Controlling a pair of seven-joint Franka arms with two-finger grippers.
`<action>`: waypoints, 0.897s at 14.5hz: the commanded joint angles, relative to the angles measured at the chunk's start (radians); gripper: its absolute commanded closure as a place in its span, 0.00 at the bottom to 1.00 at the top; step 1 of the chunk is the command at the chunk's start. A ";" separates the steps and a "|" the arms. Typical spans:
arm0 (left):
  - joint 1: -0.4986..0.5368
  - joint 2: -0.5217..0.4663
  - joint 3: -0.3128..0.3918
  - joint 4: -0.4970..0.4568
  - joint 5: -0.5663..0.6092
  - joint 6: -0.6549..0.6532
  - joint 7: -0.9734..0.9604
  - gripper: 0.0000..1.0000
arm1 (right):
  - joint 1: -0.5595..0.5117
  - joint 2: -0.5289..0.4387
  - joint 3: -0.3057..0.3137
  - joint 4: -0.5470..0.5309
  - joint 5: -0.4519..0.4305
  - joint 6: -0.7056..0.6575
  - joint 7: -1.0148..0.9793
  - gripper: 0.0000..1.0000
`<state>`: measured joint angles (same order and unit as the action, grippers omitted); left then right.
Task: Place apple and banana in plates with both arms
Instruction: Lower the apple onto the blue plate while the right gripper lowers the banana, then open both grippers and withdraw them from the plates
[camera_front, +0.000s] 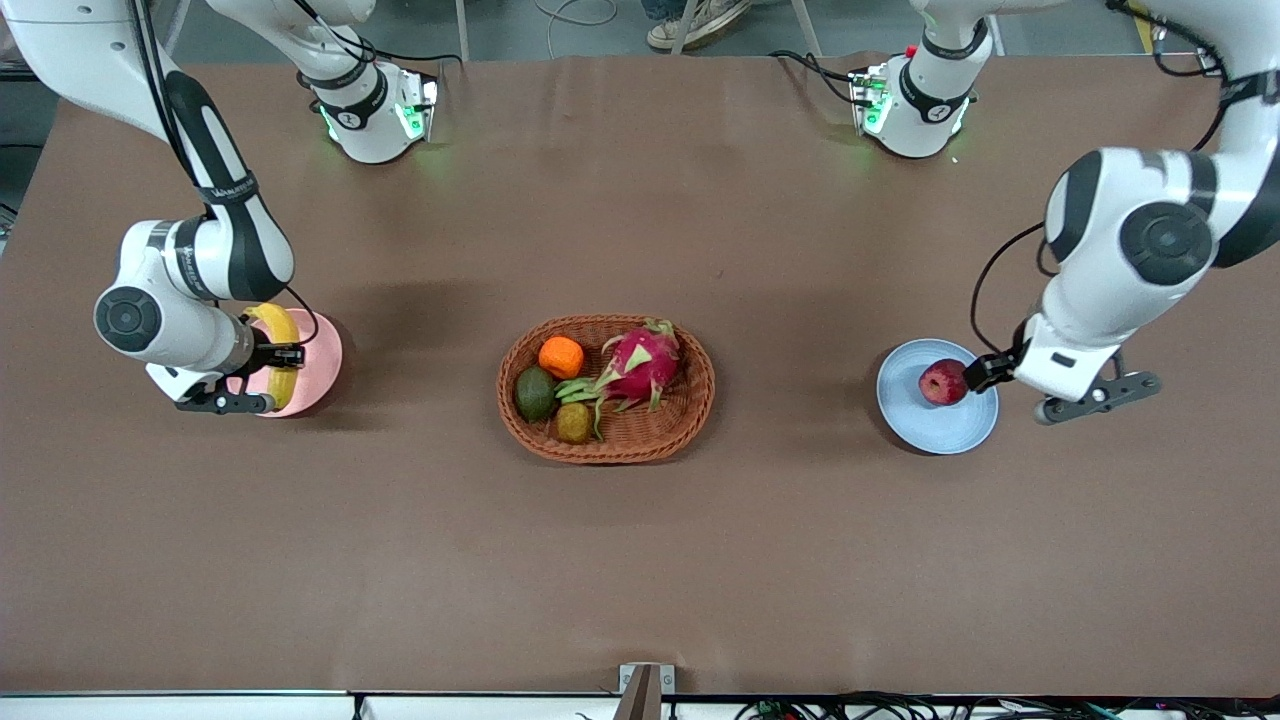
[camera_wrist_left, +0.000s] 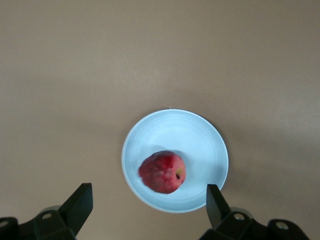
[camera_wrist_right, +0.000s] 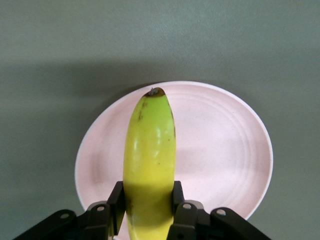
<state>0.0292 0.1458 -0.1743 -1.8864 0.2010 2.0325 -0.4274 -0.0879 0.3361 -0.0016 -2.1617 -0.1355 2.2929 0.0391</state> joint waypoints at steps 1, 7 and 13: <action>0.011 -0.035 -0.008 0.123 -0.011 -0.157 0.119 0.00 | -0.047 0.018 0.011 -0.021 -0.021 0.043 0.005 0.34; 0.029 -0.130 -0.001 0.288 -0.103 -0.403 0.306 0.00 | -0.047 -0.074 0.017 0.072 -0.010 -0.100 0.022 0.00; -0.043 -0.218 0.088 0.279 -0.150 -0.511 0.407 0.00 | -0.015 -0.183 0.025 0.446 0.030 -0.467 0.030 0.00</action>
<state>0.0338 -0.0429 -0.1407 -1.5979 0.0764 1.5601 -0.0508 -0.1192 0.1642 0.0180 -1.8379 -0.1267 1.9465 0.0497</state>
